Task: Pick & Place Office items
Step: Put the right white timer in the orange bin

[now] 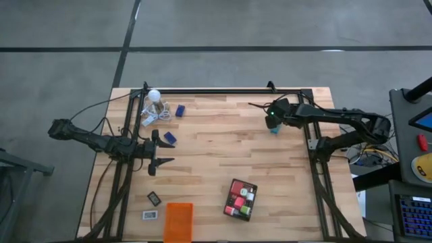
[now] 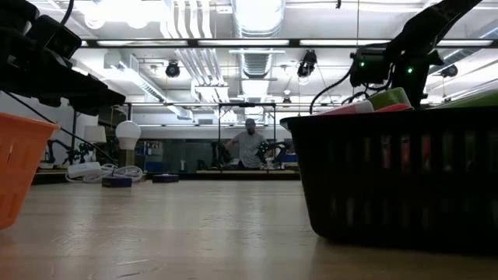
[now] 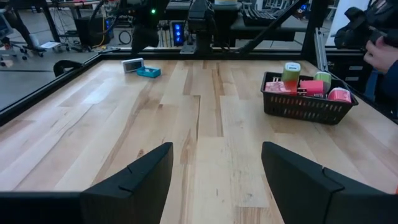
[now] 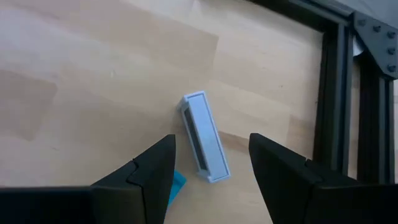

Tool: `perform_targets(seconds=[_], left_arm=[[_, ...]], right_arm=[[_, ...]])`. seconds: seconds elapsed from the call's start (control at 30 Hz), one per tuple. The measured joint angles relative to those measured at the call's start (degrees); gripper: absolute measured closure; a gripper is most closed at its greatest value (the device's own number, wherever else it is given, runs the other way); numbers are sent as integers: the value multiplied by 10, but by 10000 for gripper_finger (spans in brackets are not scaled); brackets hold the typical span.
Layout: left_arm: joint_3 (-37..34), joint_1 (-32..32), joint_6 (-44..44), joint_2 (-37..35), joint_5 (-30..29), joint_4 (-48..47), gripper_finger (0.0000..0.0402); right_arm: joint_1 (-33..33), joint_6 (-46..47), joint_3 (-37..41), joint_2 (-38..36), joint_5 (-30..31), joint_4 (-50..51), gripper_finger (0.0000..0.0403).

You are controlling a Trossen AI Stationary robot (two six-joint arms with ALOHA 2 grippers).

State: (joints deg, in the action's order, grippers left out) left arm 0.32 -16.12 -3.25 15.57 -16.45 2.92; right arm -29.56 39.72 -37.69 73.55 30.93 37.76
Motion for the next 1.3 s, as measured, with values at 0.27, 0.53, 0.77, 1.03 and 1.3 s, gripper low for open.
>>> perform_targets(seconds=[0.27, 0.53, 0.77, 1.03, 1.3], left_arm=[[0, 0, 0, 0, 0, 0, 149], [0, 0, 0, 0, 0, 0, 149], [0, 0, 0, 0, 0, 0, 149], [0, 0, 0, 0, 1, 0, 149], [0, 0, 0, 0, 1, 0, 149]], right_arm=[[-26, -43, 0, 60, -17, -30, 204], [-40, -71, 0, 90, -26, -38, 205], [-41, -71, 0, 91, -27, -41, 231], [-41, -72, 0, 91, -41, -42, 300], [-41, -65, 0, 90, -42, -51, 363]])
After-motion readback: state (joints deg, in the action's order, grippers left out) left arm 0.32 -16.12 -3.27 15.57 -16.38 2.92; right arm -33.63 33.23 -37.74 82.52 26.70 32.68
